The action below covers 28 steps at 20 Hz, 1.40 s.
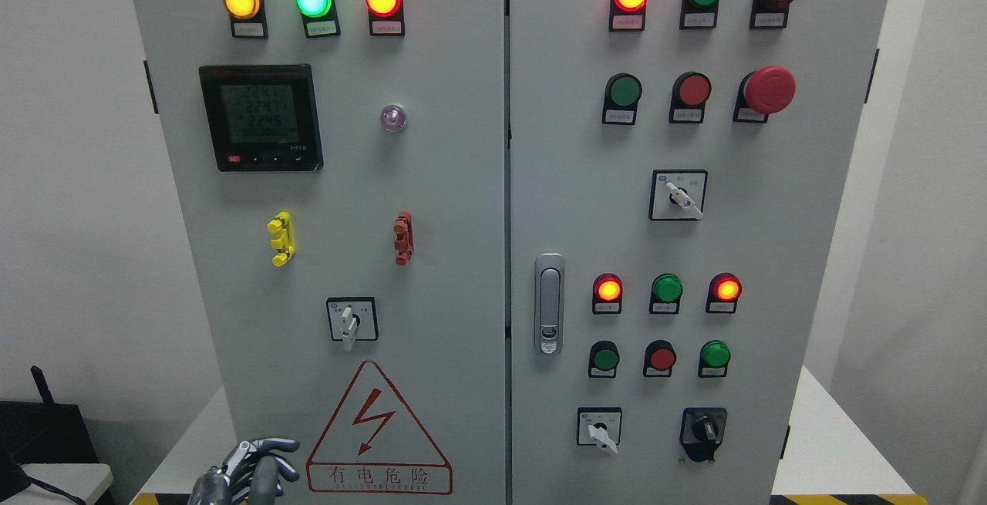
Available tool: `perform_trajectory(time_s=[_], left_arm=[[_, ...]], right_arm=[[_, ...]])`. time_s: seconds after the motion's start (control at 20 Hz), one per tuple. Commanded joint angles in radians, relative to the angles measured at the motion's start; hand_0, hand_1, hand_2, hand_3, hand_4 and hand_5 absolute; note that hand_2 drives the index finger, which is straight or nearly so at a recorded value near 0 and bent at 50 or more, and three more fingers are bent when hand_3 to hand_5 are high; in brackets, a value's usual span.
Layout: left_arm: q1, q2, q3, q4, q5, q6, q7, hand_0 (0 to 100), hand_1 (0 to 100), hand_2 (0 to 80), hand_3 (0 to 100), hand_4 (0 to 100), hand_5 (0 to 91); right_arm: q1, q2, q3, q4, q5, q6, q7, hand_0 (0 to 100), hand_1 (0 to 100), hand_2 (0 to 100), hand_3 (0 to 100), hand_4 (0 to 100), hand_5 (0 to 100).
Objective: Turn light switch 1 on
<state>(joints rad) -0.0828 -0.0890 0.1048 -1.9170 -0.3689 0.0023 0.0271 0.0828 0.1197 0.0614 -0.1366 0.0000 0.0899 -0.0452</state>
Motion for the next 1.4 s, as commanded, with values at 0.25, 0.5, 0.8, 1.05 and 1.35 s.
perform_trajectory(time_s=[0.25,0.5,0.8,1.05,1.35], left_arm=[[-0.075,-0.017,-0.197,-0.028,-0.022,0.159,0.123,7,9,45.4,71,79,82.5],[-0.097,-0.02,-0.197,-0.027,-0.024,0.24,0.191,6,14,46.5,73,80,85.4],[-0.118,-0.02,-0.197,-0.025,-0.024,0.271,0.258,7,25,44.5,73,79,85.5],[-0.136,-0.023,-0.197,-0.02,-0.019,0.297,0.274,10,32,42.4,71,80,85.5],[-0.187,-0.026,-0.197,-0.019,-0.016,0.372,0.292,18,37,41.2,71,81,86.2]], right_arm=[[0.0,0.0,0.0,0.0,-0.017,0.001,0.001,12,39,0,0,0,0],[0.0,0.0,0.0,0.0,-0.018,0.001,0.001,12,39,0,0,0,0],[0.0,0.0,0.0,0.0,-0.017,0.001,0.001,12,39,0,0,0,0],[0.0,0.0,0.0,0.0,-0.018,0.001,0.001,12,39,0,0,0,0],[0.0,0.0,0.0,0.0,-0.018,0.001,0.001,12,39,0,0,0,0]])
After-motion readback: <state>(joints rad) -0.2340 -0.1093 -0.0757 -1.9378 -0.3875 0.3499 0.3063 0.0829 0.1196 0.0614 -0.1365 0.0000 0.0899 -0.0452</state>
